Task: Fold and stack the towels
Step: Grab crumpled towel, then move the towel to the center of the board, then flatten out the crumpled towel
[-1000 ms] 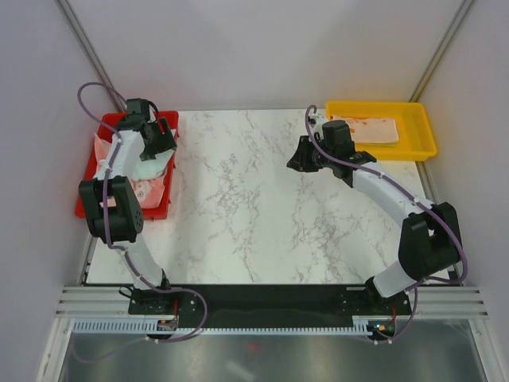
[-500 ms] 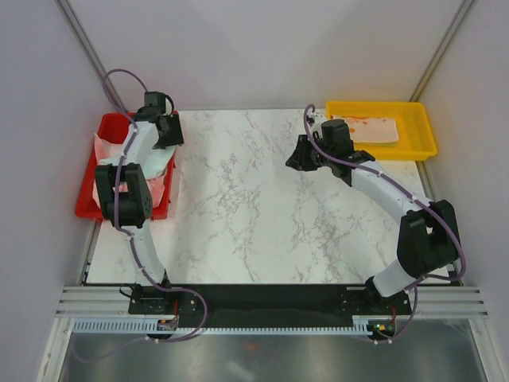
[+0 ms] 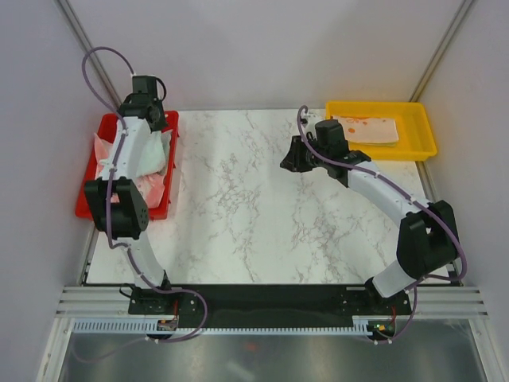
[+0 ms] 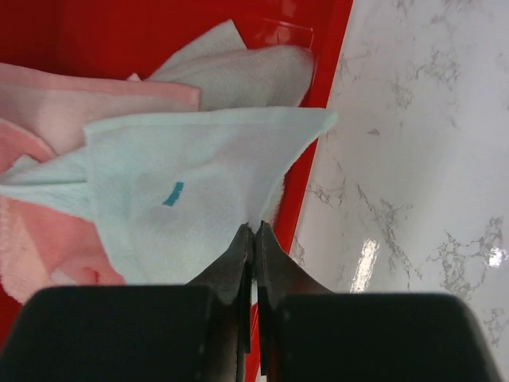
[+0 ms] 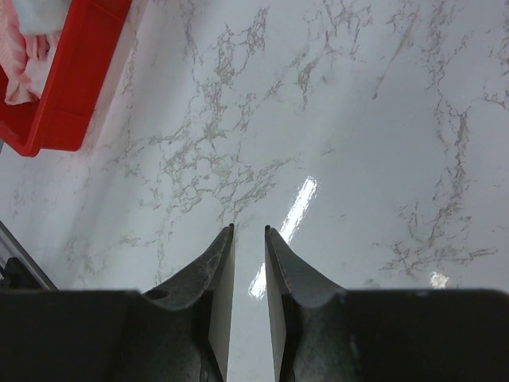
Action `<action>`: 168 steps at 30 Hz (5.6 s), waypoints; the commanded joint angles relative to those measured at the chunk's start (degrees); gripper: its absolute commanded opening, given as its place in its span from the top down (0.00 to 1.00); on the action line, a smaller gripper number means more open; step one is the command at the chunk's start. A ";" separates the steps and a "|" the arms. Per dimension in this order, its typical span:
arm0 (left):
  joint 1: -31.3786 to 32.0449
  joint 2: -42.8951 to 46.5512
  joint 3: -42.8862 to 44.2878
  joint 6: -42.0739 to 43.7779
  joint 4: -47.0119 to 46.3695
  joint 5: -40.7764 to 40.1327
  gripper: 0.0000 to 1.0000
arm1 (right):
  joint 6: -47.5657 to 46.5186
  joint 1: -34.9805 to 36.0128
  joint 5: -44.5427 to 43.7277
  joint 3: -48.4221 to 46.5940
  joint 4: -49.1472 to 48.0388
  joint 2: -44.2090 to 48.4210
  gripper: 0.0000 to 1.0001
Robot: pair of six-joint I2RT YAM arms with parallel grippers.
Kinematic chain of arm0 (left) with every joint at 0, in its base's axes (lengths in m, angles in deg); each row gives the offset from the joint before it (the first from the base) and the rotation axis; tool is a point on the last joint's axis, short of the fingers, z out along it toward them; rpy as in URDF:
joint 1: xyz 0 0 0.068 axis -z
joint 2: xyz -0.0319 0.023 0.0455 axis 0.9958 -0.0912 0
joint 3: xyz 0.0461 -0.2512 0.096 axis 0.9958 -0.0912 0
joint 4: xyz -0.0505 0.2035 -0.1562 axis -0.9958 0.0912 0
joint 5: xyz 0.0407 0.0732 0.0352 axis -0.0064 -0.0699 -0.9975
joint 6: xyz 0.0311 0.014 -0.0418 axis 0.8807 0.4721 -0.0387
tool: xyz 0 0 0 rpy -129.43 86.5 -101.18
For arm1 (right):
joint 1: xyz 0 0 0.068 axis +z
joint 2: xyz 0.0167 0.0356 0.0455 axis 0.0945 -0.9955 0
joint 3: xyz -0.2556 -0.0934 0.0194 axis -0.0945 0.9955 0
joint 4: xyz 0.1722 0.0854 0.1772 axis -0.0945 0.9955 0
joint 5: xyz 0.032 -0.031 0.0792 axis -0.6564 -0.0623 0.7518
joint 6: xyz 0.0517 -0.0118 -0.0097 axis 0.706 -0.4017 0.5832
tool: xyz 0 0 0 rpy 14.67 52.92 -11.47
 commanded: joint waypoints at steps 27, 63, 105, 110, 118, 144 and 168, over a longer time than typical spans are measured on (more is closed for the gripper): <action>32.99 35.37 -39.51 -27.64 -19.42 24.44 0.98 | 3.62 1.23 -18.60 7.55 12.66 19.40 0.57; 31.32 11.37 -35.14 -23.78 -7.56 16.40 0.34 | 36.94 2.90 -5.16 38.93 -15.20 15.98 0.52; 27.10 7.77 -43.14 -20.62 -10.81 21.58 0.52 | 43.97 7.82 -14.65 41.66 -13.43 19.75 0.48; 27.36 5.40 -43.32 -21.14 -11.43 22.20 0.54 | 45.46 8.35 -13.86 42.45 -15.37 18.96 0.48; 27.63 3.03 -41.83 -20.79 -10.99 22.99 0.82 | 45.73 8.97 -16.67 42.37 -16.69 18.34 0.63; 28.24 16.30 -52.89 -29.14 -33.90 43.10 0.98 | 11.36 4.23 -27.05 36.12 -10.71 16.94 1.00; 33.78 9.44 -52.90 -27.64 -37.61 33.36 0.58 | 10.40 0.97 -24.85 37.44 -11.42 17.73 1.00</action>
